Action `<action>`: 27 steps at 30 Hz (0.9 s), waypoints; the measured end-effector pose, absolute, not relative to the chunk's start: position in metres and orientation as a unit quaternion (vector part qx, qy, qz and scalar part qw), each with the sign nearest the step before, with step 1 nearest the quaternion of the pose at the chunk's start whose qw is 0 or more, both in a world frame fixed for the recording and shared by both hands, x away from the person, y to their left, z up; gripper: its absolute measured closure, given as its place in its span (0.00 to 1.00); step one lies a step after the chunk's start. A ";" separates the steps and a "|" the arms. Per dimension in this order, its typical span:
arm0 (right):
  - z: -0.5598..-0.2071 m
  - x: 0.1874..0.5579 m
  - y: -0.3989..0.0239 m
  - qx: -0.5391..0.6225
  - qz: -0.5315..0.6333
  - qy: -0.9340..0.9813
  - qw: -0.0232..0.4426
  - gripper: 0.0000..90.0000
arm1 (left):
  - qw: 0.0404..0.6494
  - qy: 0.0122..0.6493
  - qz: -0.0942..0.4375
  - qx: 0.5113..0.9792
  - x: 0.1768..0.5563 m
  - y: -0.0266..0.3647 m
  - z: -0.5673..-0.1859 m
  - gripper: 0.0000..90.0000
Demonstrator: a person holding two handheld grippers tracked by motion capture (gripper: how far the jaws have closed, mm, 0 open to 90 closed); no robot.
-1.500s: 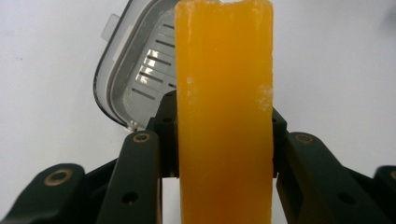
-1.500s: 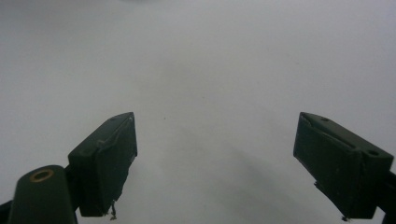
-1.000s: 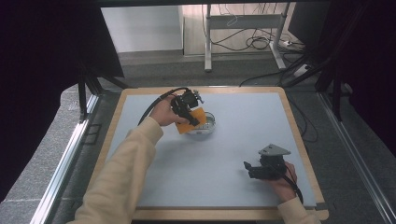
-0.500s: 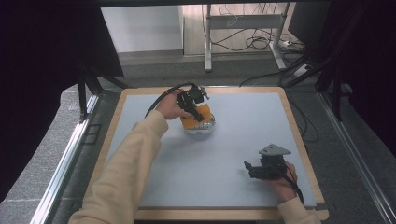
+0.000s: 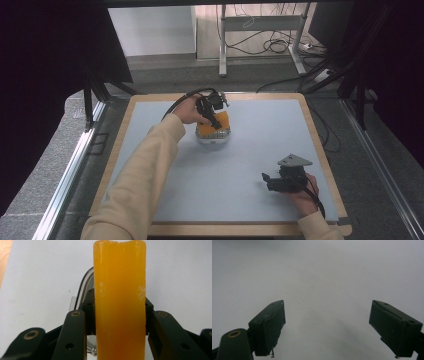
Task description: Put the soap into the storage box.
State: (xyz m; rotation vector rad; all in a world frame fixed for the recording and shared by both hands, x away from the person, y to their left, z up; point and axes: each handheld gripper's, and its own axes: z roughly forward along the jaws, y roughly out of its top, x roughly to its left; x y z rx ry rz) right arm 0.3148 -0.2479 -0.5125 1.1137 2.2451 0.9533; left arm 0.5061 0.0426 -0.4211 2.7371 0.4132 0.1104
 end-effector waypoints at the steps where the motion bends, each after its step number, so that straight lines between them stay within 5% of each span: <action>1: -0.513 0.315 -0.248 0.405 0.346 0.815 0.228 0.15 | 0.185 0.147 0.039 0.971 0.506 0.043 -0.421 0.69; 27: -0.512 0.314 -0.251 0.408 0.348 0.813 0.227 0.15 | 0.157 0.127 0.033 0.979 0.517 0.037 -0.445 0.67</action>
